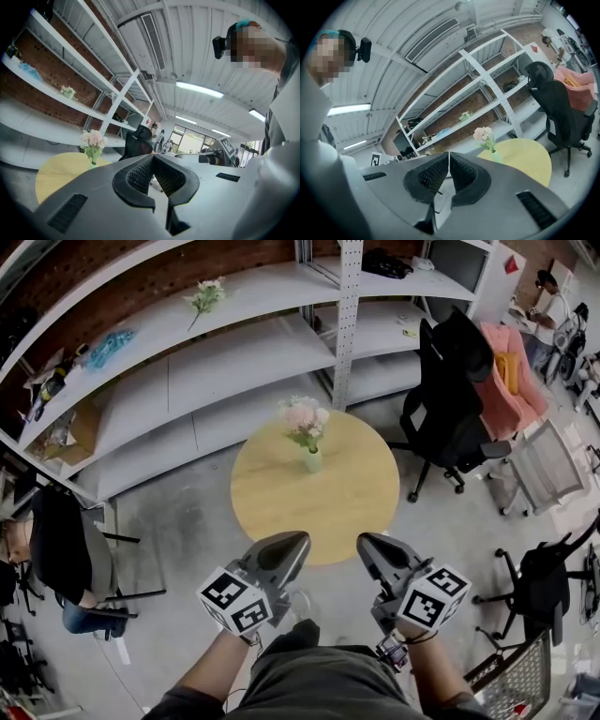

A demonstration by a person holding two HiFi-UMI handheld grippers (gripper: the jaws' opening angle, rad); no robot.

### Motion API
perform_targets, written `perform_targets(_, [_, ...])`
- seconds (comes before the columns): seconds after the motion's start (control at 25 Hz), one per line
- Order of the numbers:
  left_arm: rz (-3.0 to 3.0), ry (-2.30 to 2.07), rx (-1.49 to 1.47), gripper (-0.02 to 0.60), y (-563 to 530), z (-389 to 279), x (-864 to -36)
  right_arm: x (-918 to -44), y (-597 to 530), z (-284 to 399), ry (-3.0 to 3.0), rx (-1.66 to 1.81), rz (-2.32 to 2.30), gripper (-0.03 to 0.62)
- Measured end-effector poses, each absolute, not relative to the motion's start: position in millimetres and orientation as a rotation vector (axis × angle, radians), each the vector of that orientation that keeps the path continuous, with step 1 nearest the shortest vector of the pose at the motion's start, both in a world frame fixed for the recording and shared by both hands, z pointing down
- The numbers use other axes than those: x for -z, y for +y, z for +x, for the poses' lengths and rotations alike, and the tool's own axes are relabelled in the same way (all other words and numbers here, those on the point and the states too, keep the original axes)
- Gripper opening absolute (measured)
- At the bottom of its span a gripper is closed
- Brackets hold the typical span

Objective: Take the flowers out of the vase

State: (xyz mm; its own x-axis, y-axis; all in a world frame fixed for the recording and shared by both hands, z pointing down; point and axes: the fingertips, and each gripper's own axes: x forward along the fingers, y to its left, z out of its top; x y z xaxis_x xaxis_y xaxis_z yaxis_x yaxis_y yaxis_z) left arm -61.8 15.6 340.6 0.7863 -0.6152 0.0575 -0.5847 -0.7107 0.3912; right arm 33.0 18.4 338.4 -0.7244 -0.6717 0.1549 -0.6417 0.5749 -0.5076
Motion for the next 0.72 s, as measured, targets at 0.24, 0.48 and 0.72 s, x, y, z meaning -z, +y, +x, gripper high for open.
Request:
perform_targets(0.24, [2.59,-0.862,0.075,0.009,-31.2,-78.4,-346.8,-341.1,-21.3,17.2,2.704,0.851,-1.207,0.017])
perform_targets(0.48, [2.579,-0.855,0.034,0.009,-67.9,-84.5,-357.0,-353.1,-53.6,12.8,2.678,0.899,-1.233,0.017])
perform_targets(0.72, [2.541,-0.891,-0.02,0.009,-104.4,-79.7,-378.8,-375.7,-99.7,17.2,2.702,0.924,-1.211,0.018])
